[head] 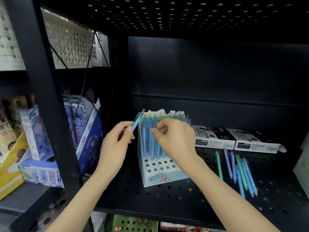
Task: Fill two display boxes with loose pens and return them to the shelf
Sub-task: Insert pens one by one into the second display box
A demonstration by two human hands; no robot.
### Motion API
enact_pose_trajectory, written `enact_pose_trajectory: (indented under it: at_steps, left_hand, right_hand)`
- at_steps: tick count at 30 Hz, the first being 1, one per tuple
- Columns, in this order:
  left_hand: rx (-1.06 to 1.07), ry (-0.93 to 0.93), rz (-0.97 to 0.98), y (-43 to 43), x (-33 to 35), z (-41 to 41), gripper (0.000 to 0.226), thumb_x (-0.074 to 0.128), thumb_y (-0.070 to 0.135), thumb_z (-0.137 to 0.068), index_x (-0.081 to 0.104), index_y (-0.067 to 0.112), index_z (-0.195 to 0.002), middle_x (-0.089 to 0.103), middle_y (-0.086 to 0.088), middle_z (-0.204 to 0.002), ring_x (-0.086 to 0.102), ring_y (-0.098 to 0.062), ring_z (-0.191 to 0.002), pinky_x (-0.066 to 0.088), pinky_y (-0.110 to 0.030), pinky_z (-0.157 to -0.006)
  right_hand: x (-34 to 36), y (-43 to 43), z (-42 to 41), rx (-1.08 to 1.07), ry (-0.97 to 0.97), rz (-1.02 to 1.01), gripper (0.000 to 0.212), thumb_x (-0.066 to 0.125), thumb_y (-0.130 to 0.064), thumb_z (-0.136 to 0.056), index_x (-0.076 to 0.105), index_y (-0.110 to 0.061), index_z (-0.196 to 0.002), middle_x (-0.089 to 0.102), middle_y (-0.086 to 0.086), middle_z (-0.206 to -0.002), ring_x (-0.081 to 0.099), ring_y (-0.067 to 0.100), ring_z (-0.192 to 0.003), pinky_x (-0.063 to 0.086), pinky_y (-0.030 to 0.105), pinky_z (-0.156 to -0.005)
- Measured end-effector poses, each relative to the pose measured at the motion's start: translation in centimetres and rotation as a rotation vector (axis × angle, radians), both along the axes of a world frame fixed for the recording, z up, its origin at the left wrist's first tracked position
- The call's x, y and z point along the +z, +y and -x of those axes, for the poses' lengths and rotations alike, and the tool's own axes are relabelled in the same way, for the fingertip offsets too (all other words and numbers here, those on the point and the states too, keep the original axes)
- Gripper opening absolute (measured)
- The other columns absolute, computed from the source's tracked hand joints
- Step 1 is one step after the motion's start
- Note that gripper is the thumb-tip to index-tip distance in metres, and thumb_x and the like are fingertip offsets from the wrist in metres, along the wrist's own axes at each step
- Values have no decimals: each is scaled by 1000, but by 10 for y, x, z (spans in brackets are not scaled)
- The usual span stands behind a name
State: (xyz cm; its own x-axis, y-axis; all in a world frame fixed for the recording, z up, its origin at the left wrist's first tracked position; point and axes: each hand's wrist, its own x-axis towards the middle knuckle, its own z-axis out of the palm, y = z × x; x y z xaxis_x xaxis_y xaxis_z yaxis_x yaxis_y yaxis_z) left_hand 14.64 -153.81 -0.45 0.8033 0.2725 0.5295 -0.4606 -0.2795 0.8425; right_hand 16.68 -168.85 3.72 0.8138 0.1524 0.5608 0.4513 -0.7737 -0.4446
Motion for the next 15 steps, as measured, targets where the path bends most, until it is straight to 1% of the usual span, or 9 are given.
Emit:
enact_pose_trajectory:
  at_steps: [3,5,7,9,10,12,14,15]
  left_hand:
    - [-40,-22,37,2,0,3,24,50,19,-94,63,39,-96,60,16,-73,52,3,-68,41,-19,-63]
    - [-66,-45,30,0,1,6,26,53,18,-92,64,41,-94,60,16,-75,50,2,-65,43,-15,-63]
    - [-92,-70,20,-2,2,8,25,56,15,-90,65,38,-95,61,16,-77,49,3,-64,43,-11,-65]
    - [-121,-88,5,-4,2,10,25,59,11,-88,67,33,-97,63,13,-82,53,1,-71,44,-12,-69]
    - [-137,-97,-8,-6,1,11,26,60,10,-87,68,32,-97,64,9,-85,55,-2,-76,45,-14,-71]
    - [-161,-109,-30,-10,1,12,27,62,13,-84,70,35,-97,62,0,-90,57,-9,-83,47,-17,-75]
    - [-169,-119,-46,-12,3,13,25,63,20,-81,70,37,-98,61,-2,-90,57,-10,-85,48,-17,-78]
    - [-165,-128,-63,-12,4,13,24,63,22,-82,70,35,-101,61,-1,-91,57,-10,-87,48,-17,-79]
  right_hand:
    - [-1,-1,-2,-15,14,41,18,57,-38,-89,67,-25,-97,66,-9,-81,54,7,-74,35,23,-62]
    - [-1,-3,0,-2,-26,-5,21,57,-40,-89,67,-27,-101,65,-11,-80,53,5,-72,37,24,-63]
    - [0,-6,6,81,-56,-209,21,57,-43,-88,68,-28,-98,66,-12,-76,57,3,-71,44,22,-65]
    - [2,-6,12,233,26,-429,19,59,-42,-86,70,-27,-93,68,-11,-74,63,2,-74,48,18,-69]
    - [3,-6,14,286,80,-478,17,62,-39,-86,70,-25,-91,70,-9,-75,65,2,-76,49,18,-70]
    - [3,-4,18,328,120,-510,10,64,-32,-86,67,-23,-87,71,-7,-77,67,2,-77,52,21,-74]
    - [5,-4,20,351,124,-582,5,63,-24,-87,66,-24,-83,71,-7,-78,67,3,-75,54,24,-74]
    - [7,-6,20,350,117,-626,9,62,-20,-88,66,-25,-81,71,-6,-77,67,4,-74,54,24,-72]
